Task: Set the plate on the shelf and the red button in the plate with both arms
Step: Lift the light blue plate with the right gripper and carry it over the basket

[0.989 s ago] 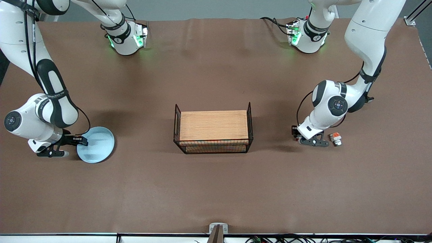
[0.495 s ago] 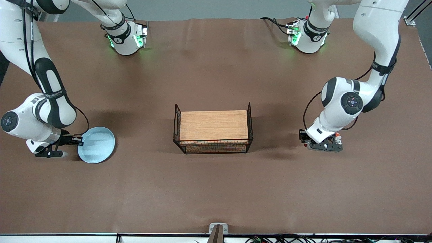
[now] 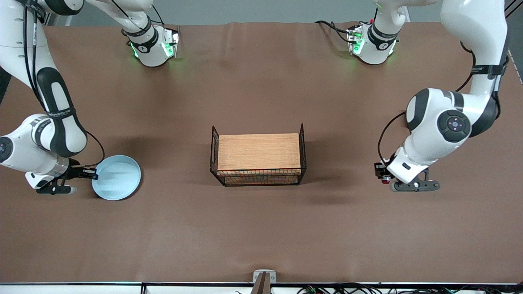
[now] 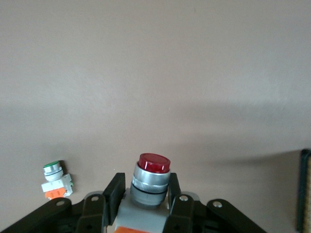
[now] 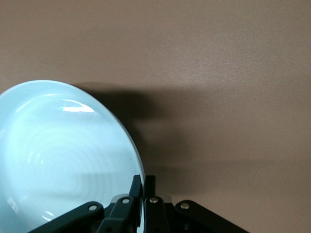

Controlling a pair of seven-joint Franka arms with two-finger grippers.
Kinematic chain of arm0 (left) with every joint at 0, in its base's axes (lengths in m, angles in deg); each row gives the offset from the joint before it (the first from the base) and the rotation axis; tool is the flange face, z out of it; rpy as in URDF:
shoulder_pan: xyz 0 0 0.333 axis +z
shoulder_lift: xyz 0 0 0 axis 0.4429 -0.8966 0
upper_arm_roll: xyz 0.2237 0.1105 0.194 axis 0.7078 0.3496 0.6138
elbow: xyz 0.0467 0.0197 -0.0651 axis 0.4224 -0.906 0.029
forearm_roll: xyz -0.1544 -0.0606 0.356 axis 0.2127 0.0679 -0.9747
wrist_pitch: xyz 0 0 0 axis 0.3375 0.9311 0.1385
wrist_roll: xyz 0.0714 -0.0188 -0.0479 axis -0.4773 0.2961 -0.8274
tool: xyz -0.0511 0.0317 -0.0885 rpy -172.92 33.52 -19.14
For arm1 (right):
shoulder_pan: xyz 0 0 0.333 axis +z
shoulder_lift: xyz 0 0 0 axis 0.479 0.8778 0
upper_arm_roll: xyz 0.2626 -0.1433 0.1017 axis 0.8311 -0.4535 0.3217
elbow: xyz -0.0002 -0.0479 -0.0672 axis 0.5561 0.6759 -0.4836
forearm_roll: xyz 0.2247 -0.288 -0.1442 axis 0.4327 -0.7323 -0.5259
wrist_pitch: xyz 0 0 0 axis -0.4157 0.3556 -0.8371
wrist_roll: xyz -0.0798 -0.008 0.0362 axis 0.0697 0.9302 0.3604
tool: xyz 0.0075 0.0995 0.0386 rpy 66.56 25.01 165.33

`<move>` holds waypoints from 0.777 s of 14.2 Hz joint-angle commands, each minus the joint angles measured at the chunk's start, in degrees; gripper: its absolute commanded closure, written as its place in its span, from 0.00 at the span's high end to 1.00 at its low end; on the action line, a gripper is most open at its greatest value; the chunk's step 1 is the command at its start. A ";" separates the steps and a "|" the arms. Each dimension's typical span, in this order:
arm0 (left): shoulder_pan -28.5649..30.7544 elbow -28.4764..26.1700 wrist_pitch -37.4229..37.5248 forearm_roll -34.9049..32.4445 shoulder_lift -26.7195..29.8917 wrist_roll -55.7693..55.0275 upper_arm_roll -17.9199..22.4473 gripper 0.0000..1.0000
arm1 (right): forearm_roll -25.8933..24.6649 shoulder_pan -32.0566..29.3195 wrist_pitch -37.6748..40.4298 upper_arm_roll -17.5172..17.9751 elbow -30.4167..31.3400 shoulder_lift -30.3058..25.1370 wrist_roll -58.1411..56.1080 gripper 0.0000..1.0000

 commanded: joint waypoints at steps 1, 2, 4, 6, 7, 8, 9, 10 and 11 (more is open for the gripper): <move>0.08 5.00 4.78 1.94 -0.29 -1.64 -0.25 0.22 | 0.80 1.72 8.82 0.22 -1.63 -5.20 6.16 0.00; 0.16 6.05 6.71 2.12 -0.29 -1.82 -0.25 0.22 | 0.80 1.81 11.55 0.22 -1.98 -7.05 8.53 0.00; 0.08 8.16 9.44 2.13 -0.29 -4.36 -0.25 0.22 | 0.72 2.69 17.52 0.22 -2.33 -11.61 14.94 0.00; -0.01 8.79 9.72 2.13 -0.38 -6.73 -0.25 0.22 | 0.54 3.92 25.16 0.22 -3.38 -16.62 23.36 0.00; -0.19 8.88 9.72 2.13 -0.38 -8.22 -0.25 0.22 | 0.54 4.36 28.33 0.22 -3.91 -18.73 27.67 0.00; -0.19 9.23 9.72 2.13 -0.38 -9.45 -0.34 0.22 | 0.54 5.41 31.58 0.22 -4.70 -20.93 33.45 0.00; -0.27 9.40 9.72 2.13 -0.38 -10.42 -0.34 0.22 | 0.54 6.72 34.92 0.22 -5.75 -23.13 39.69 0.00; -0.54 9.58 9.72 2.13 -0.46 -11.22 -0.34 0.22 | 0.54 8.30 37.83 0.30 -6.72 -24.80 46.28 0.00; -0.71 9.58 9.72 2.13 -0.55 -12.88 -0.34 0.22 | 0.54 10.23 40.29 0.30 -7.69 -26.56 54.26 0.00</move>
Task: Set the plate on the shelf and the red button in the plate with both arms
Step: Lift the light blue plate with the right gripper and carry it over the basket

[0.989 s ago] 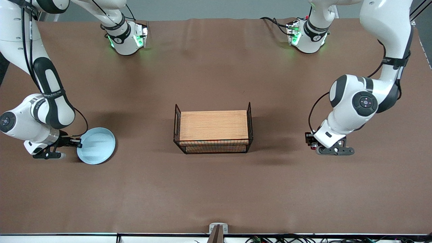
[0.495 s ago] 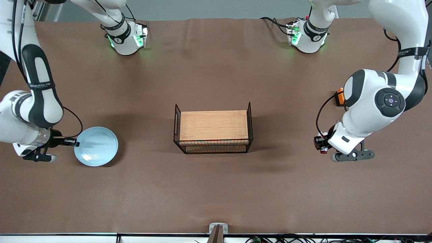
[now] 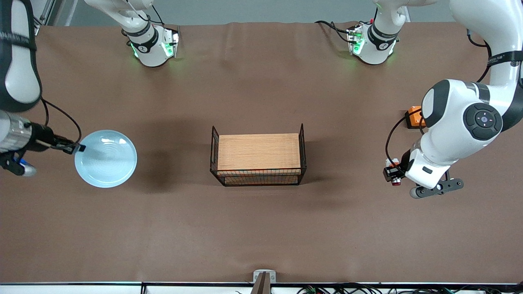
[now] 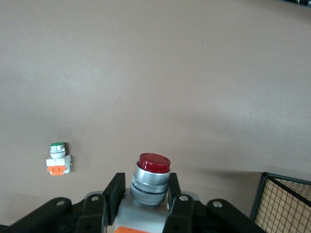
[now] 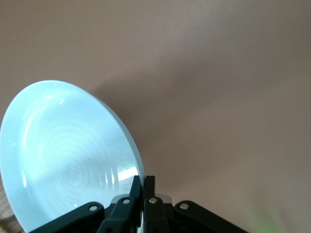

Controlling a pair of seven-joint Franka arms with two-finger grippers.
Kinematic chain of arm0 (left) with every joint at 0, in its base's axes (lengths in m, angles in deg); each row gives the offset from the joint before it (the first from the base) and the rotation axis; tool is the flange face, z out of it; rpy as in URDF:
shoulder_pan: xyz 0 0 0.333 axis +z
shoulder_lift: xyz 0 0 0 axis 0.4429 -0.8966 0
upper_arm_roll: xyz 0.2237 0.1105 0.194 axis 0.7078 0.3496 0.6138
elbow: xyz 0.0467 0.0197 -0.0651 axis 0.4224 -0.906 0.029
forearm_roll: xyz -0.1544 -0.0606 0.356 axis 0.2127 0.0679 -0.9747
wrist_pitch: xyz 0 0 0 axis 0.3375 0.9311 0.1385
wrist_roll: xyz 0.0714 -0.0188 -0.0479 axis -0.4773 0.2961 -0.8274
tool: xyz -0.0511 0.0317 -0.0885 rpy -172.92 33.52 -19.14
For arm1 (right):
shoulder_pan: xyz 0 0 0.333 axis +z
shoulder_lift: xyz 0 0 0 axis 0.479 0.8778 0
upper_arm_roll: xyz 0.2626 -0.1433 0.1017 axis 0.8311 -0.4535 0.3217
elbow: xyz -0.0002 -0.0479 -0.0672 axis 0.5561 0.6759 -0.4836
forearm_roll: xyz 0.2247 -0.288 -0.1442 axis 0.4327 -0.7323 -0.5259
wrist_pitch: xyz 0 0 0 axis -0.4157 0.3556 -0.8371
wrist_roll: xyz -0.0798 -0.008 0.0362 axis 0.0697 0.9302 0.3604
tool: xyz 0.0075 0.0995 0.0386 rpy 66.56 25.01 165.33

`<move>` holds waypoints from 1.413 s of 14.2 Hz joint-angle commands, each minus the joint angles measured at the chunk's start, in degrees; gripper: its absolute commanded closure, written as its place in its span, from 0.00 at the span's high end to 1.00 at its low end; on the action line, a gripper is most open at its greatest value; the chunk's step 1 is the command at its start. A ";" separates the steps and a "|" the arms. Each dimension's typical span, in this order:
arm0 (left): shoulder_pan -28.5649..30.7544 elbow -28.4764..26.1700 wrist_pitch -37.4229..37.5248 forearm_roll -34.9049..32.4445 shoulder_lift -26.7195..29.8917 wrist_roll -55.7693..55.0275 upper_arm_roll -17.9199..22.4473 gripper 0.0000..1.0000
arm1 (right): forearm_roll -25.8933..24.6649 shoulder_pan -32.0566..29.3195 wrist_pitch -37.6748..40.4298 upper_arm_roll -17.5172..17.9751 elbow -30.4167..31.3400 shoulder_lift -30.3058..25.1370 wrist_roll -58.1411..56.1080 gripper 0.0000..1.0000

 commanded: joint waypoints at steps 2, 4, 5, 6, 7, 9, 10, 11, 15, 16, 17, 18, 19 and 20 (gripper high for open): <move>-0.93 1.58 1.44 0.54 -0.48 -6.79 -0.33 0.20 | 2.07 7.02 5.33 0.11 -1.10 -6.68 29.43 0.00; -1.37 1.67 1.44 0.54 -0.57 -8.29 -0.42 0.18 | 2.44 12.29 5.42 0.11 -1.97 -8.27 41.35 0.00; -1.55 1.67 1.44 0.54 -0.57 -9.61 -0.51 0.17 | 2.35 15.18 5.33 0.11 -2.15 -8.71 47.84 0.00; -2.16 1.67 1.44 0.46 -0.57 -11.27 -0.51 0.17 | 2.18 18.43 5.33 0.46 -3.02 -8.71 54.60 0.00; -2.86 1.67 1.44 0.19 -0.57 -12.94 -0.51 0.17 | 1.91 20.90 5.24 0.55 -3.73 -8.71 59.89 0.00; -3.13 1.67 1.44 0.10 -0.57 -14.27 -0.51 0.17 | 0.78 26.44 4.45 0.72 -4.17 -8.71 68.87 0.00; -3.13 1.67 1.44 0.28 -0.57 -14.89 -0.60 0.18 | -0.36 28.90 4.02 0.81 -4.87 -8.63 72.82 0.00; -3.13 1.76 1.44 0.63 -0.48 -15.68 -0.69 0.17 | -1.16 31.62 3.58 0.81 -5.66 -8.45 77.21 0.00; -4.01 2.11 3.37 0.19 -0.30 -19.27 -0.69 0.17 | -4.67 40.33 -0.28 0.81 -6.11 -8.01 90.23 0.00; -4.01 2.19 3.63 0.45 -0.30 -22.42 -0.69 0.17 | -5.73 42.52 -1.95 0.81 -5.85 -7.66 93.48 0.00; -4.01 2.63 3.81 0.54 -0.39 -26.45 -0.69 0.17 | -6.52 44.55 -3.18 0.81 -5.67 -6.70 96.30 0.00; -3.92 2.63 3.81 0.54 -0.30 -31.02 -0.69 0.17 | -7.75 46.22 -4.50 0.81 -5.67 -5.73 99.37 0.00; -3.92 2.64 4.16 0.37 -0.30 -33.07 -0.69 0.17 | -9.06 47.54 -5.73 0.81 -5.67 -4.85 101.93 0.00; -4.01 2.72 4.77 0.28 -0.30 -33.52 -0.69 0.17 | -10.21 49.12 -6.88 0.81 -5.75 -3.54 104.65 0.00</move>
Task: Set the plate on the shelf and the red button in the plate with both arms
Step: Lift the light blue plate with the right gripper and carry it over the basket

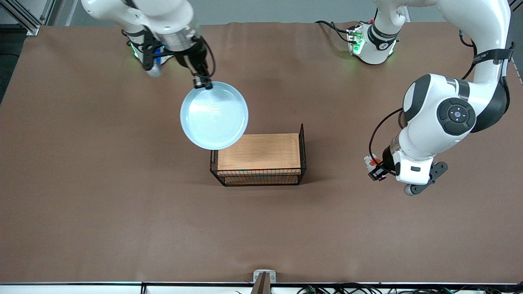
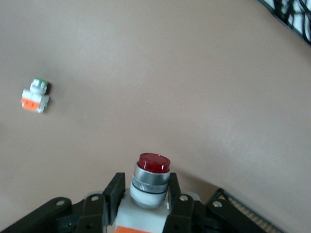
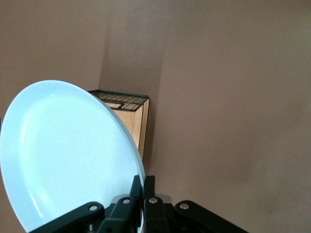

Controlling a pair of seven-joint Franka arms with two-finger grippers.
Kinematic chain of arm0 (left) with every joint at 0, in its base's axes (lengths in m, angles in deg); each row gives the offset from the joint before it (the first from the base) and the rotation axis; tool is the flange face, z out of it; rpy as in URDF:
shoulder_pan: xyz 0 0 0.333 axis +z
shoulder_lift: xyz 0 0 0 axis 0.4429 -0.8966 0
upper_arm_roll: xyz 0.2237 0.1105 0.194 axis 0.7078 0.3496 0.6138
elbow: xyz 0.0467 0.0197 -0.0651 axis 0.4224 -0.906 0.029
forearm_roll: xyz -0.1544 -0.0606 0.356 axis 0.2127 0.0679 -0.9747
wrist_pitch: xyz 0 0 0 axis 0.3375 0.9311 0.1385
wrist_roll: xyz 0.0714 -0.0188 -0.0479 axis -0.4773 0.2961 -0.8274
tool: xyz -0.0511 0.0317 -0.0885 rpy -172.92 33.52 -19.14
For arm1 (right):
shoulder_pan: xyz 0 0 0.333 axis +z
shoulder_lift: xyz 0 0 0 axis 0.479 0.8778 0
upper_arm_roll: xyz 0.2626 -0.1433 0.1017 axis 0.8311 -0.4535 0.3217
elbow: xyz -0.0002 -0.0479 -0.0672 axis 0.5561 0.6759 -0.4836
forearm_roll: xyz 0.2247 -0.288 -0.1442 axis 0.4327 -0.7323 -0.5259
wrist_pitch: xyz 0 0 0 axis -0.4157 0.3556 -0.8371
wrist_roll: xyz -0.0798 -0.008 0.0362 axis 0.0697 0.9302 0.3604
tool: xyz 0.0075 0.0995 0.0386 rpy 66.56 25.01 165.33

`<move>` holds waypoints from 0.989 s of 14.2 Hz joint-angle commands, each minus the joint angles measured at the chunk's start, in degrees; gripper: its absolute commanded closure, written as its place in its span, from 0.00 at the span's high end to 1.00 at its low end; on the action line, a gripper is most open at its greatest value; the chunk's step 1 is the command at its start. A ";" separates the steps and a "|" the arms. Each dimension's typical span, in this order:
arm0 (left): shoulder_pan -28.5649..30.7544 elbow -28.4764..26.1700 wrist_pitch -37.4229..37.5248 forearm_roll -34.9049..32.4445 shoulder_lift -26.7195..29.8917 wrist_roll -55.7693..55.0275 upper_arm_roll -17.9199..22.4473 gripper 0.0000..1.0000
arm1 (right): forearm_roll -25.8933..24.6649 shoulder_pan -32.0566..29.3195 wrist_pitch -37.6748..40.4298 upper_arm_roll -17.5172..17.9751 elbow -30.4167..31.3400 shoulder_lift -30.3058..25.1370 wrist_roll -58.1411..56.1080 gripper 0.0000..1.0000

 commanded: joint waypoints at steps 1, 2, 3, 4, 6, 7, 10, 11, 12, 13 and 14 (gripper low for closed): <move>-0.26 1.65 2.19 0.35 -0.24 -3.58 0.00 0.17 | -3.33 3.79 -3.28 -0.67 -0.98 3.78 7.61 0.00; -0.26 2.26 2.19 0.62 -0.24 -3.67 0.00 0.17 | -4.12 4.93 -4.68 -0.76 -0.98 5.09 10.07 0.00; -0.26 2.53 2.28 0.62 -0.24 -4.54 -0.09 0.17 | -5.26 5.90 -5.91 -0.76 -1.07 6.85 12.35 0.00; -0.18 2.62 2.20 0.62 -0.24 -5.85 0.00 0.17 | -6.23 6.69 -6.88 -0.76 -1.16 8.26 13.86 0.00; -0.26 2.97 2.20 0.53 -0.32 -7.53 0.00 0.17 | -7.20 7.05 -9.08 -0.76 -1.25 10.90 15.54 0.00; -0.26 2.97 2.19 0.53 -0.41 -8.06 0.00 0.17 | -7.46 7.14 -10.40 -0.76 -1.25 12.04 15.89 0.00; -0.35 2.97 2.19 0.62 -0.41 -9.47 0.00 0.17 | -9.13 8.10 -13.38 -0.76 -1.25 15.47 18.52 0.00; -0.26 2.97 2.19 0.53 -0.41 -10.08 0.09 0.17 | -9.40 8.28 -14.35 -0.76 -1.34 16.44 19.40 0.00; -0.26 2.97 2.19 0.53 -0.41 -10.35 0.09 0.17 | -9.75 8.63 -15.15 -0.76 -1.34 17.31 19.93 0.00; -0.35 2.97 2.19 0.53 -0.41 -10.35 0.09 0.17 | -10.10 8.63 -15.68 -0.76 -1.34 17.93 20.20 0.00; -0.35 2.97 2.19 0.53 -0.41 -10.35 0.09 0.17 | -10.45 8.63 -16.03 -0.76 -1.34 18.37 20.29 0.00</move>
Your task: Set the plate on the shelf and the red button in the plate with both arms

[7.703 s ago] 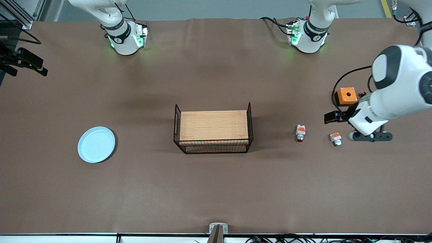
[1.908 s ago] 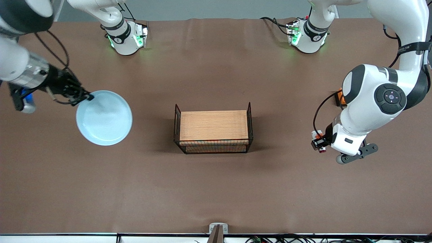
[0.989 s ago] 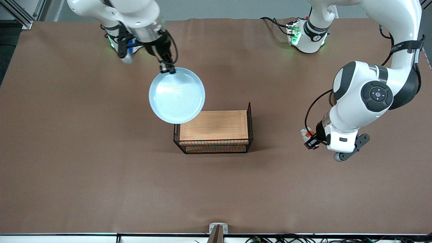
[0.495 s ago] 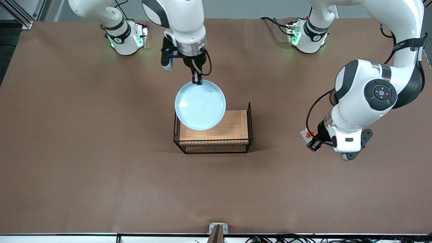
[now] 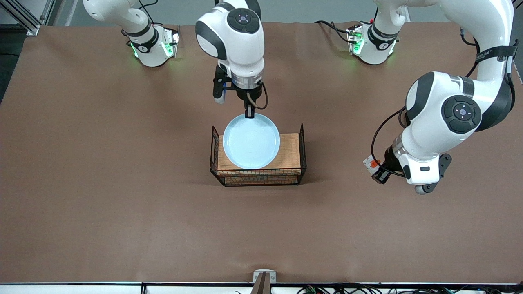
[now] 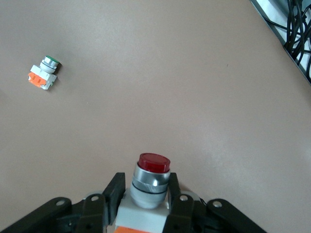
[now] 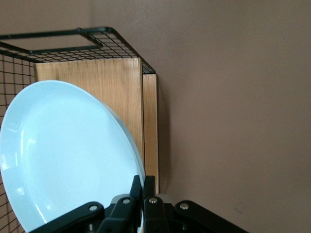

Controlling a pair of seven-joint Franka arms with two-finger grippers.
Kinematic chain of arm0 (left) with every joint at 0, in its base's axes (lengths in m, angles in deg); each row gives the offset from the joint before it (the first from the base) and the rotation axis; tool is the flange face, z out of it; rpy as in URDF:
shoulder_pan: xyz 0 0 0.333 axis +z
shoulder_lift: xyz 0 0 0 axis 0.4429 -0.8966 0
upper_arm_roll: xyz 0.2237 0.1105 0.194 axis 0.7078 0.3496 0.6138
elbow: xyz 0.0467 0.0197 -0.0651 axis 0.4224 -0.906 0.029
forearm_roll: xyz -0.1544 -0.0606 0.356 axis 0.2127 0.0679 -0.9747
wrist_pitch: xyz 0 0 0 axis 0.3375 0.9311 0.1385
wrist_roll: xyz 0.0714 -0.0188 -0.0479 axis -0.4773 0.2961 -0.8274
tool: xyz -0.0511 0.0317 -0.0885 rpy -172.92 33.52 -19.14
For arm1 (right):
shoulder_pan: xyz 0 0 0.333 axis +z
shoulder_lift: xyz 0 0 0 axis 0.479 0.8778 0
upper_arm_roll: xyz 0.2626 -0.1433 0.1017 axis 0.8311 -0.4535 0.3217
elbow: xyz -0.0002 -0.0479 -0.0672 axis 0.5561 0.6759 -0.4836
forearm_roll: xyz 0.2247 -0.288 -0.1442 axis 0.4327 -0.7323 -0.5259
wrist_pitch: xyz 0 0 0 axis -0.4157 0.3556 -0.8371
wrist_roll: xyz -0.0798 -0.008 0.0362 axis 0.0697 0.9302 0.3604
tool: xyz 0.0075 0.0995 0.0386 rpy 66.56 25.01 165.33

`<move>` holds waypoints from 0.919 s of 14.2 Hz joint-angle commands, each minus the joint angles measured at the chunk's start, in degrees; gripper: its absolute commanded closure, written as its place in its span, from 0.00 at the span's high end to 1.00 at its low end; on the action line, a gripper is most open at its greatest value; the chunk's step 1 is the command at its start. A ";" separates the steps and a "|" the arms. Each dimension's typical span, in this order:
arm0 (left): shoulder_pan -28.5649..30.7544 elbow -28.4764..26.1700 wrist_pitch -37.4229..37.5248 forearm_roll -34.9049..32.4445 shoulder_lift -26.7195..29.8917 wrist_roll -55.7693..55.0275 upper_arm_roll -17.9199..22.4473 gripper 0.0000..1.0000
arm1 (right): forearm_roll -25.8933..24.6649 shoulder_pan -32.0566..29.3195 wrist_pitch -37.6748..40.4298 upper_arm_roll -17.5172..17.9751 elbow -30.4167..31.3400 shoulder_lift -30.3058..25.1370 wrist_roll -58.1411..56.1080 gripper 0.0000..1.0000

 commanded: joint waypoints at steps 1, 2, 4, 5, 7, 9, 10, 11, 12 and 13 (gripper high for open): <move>-0.26 1.47 1.43 0.53 -0.40 -0.80 0.09 0.17 | -1.99 0.93 -0.64 -0.61 -1.28 1.75 2.24 0.00; -0.26 1.47 1.43 0.53 -0.49 -0.80 0.09 0.17 | -1.99 0.93 -1.17 -0.69 -1.28 2.20 2.24 0.00; -0.34 1.47 1.43 0.53 -0.49 -0.80 0.09 0.18 | -2.07 0.93 -1.61 -0.70 -1.72 3.16 2.33 0.01; -0.34 1.47 1.43 0.53 -0.58 -0.80 0.09 0.18 | -2.34 0.93 -1.53 -0.70 -2.42 3.86 2.68 0.01; -0.34 1.47 1.43 0.62 -0.67 -0.80 0.09 0.18 | -2.43 0.93 -1.53 -0.70 -3.12 4.75 3.03 0.02; -0.34 1.47 1.43 0.62 -0.67 -1.49 0.00 0.18 | -2.43 0.93 -1.53 -0.70 -3.30 4.84 3.03 0.03; -0.34 1.47 1.43 0.62 -0.76 -2.98 0.00 0.18 | -2.78 0.84 -1.44 -0.70 -3.30 4.84 3.03 0.03; -0.34 1.47 1.43 0.70 -0.84 -4.73 0.00 0.18 | -3.04 0.84 -1.35 -0.70 -3.30 4.84 2.94 0.05; -0.34 1.47 1.43 0.70 -0.93 -7.01 0.00 0.18 | -3.13 0.67 -1.35 -0.78 -3.30 4.92 2.77 0.06; -0.43 1.47 1.09 0.70 -0.93 -9.65 0.00 0.18 | -3.22 0.58 -1.35 -0.78 -3.30 5.10 2.59 0.08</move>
